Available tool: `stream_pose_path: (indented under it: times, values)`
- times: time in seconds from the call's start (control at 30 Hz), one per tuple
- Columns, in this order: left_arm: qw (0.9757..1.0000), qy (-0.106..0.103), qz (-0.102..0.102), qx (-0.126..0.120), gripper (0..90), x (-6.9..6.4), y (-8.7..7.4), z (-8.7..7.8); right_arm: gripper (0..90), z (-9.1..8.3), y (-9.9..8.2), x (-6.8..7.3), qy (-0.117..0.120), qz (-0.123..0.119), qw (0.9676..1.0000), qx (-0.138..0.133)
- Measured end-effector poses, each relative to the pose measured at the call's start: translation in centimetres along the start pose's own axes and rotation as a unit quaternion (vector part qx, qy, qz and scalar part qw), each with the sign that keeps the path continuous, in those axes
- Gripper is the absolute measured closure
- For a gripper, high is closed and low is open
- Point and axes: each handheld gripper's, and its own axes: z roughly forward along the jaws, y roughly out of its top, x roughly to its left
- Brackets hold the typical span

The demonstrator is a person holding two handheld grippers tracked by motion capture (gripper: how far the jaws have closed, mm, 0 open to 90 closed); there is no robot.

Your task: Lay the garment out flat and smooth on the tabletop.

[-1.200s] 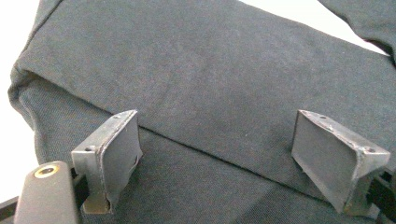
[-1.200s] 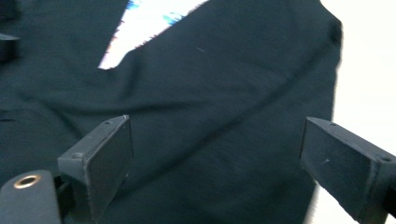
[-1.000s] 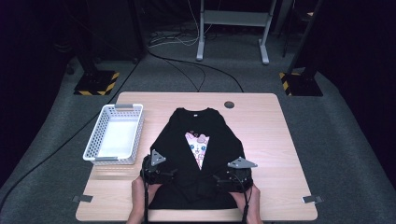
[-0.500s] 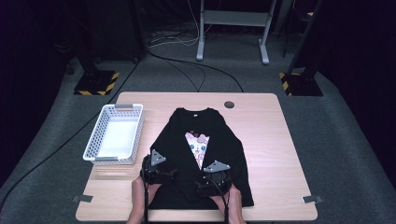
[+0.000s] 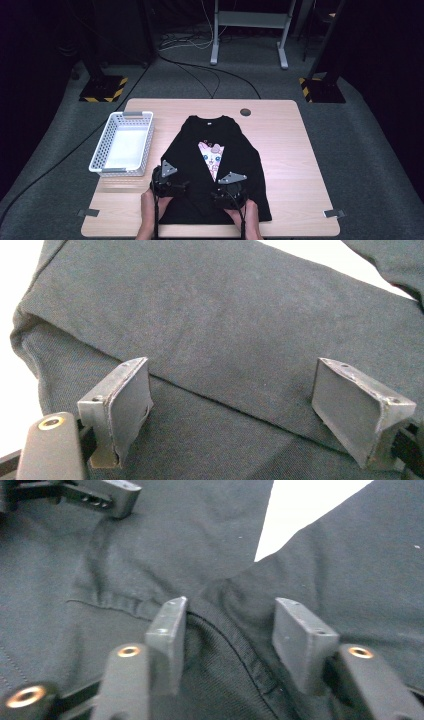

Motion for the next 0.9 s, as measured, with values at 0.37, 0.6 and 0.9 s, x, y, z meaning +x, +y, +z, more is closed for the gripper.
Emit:
stream_pose_path:
  times: [0.37,0.6,0.9]
  values:
    - [1.0,0.0,0.0,0.0,16.3,0.0,0.0,0.0,74.5,-0.4,-0.1,0.2,-0.017,-0.017,0.9996,-0.016]
    - [1.0,0.0,-0.001,0.0,16.3,0.0,0.0,0.0,79.5,-1.4,-0.1,-0.4,-0.03,-0.012,0.9989,-0.033]
    - [1.0,0.0,-0.002,0.0,16.4,0.0,0.0,0.0,79.3,-2.2,0.2,-1.1,-0.037,-0.006,0.9983,-0.044]
